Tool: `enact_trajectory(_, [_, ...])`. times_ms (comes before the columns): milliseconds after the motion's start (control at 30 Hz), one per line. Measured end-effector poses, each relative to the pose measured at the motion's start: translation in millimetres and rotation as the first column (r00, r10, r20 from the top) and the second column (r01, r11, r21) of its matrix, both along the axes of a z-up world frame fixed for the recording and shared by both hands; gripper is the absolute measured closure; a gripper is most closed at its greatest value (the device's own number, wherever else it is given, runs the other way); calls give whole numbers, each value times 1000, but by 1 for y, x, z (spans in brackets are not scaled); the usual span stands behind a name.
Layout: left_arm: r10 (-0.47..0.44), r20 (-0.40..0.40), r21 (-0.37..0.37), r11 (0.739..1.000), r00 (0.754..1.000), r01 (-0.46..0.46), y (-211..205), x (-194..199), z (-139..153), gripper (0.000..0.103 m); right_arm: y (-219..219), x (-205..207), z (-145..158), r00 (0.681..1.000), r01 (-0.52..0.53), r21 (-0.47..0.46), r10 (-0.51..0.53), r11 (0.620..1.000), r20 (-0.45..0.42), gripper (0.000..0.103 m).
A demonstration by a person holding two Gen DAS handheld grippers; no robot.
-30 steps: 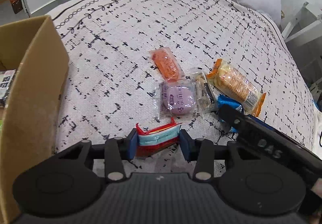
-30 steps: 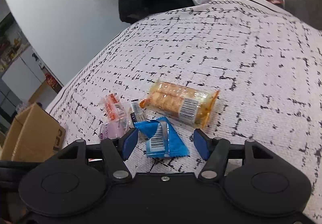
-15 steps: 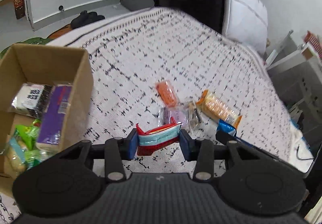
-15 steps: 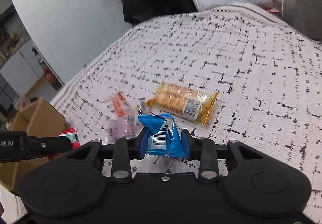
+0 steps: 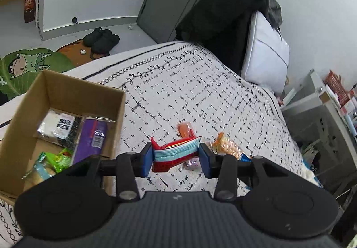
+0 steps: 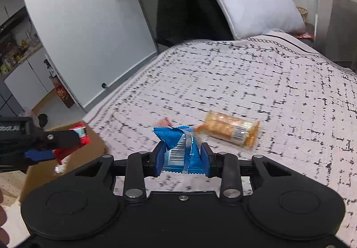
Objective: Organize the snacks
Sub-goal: 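Carry the red bar and blue wrapper into the cardboard box and open both tools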
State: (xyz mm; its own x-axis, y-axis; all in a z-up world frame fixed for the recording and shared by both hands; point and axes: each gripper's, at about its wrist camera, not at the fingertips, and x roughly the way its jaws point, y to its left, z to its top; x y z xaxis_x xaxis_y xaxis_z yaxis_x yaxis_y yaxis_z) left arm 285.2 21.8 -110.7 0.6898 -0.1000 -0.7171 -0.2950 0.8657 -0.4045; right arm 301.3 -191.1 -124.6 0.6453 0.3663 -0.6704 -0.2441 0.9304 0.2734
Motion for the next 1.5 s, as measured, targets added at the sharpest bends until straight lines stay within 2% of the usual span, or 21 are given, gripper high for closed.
enact_trajectory(433, [89, 5, -44, 995, 996, -88, 49, -12, 8, 61, 42, -16, 40, 998, -18, 15, 17, 1000, 62, 70])
enact_trajectory(667, [124, 17, -78, 989, 992, -122, 70, -23, 10, 61, 70, -21, 52, 996, -34, 20, 32, 999, 82, 70])
enact_trajectory(1133, [214, -13, -138, 967, 977, -214, 114, -31, 0, 60, 124, -21, 46, 995, -81, 18, 80, 997, 67, 70])
enact_trajectory(1300, [259, -59, -153, 952, 964, -265, 125, -27, -11, 59, 138, -15, 42, 994, -97, 13, 96, 995, 57, 70])
enact_trajectory(1400, [273, -88, -173, 943, 958, -285, 131, -26, -16, 57, 146, -14, 41, 993, -107, 6, 106, 994, 51, 70])
enact_trajectory(1500, [283, -92, -188, 936, 955, -296, 135, -27, -16, 50, 152, -13, 39, 992, -114, 1, 114, 993, 47, 70])
